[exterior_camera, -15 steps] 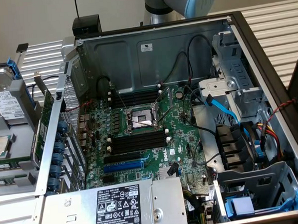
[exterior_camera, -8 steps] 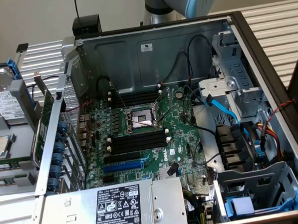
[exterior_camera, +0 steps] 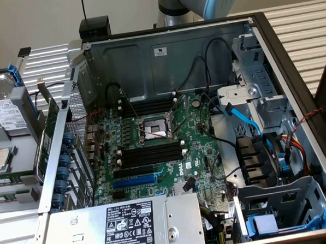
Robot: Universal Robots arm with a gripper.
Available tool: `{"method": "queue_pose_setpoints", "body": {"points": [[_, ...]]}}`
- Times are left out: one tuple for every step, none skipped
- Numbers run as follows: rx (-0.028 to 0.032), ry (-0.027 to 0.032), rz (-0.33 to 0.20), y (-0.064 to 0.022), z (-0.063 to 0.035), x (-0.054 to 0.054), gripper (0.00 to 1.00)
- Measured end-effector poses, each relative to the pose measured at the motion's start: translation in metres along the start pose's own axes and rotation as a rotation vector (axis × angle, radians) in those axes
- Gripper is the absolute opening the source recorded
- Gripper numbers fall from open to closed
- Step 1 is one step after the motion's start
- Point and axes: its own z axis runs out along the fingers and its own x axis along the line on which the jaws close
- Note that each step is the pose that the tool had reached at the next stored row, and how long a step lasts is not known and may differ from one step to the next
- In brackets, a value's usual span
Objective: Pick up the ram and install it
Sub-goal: 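Pick up the ram and move it above insertion slot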
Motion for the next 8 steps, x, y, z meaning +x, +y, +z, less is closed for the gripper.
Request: {"method": "queue_pose_setpoints", "body": {"points": [[-0.0005,0.0001,0.000,-0.0012,0.0018,0.000,0.42],[-0.0009,0.0001,0.000,-0.0024,0.0035,0.001,0.42],[-0.0013,0.0002,0.000,-0.0035,0.0053,0.002,0.42],[-0.0015,0.0003,0.000,-0.0042,0.0070,0.002,0.42],[-0.0014,0.0002,0.000,-0.0044,0.0089,0.002,0.42],[-0.0014,0.0002,0.000,-0.0045,0.0106,0.003,0.42],[-0.0015,0.0002,0.000,-0.0045,0.0125,0.003,0.42],[-0.0015,0.0003,0.000,-0.0047,0.0143,0.003,0.42]]}}
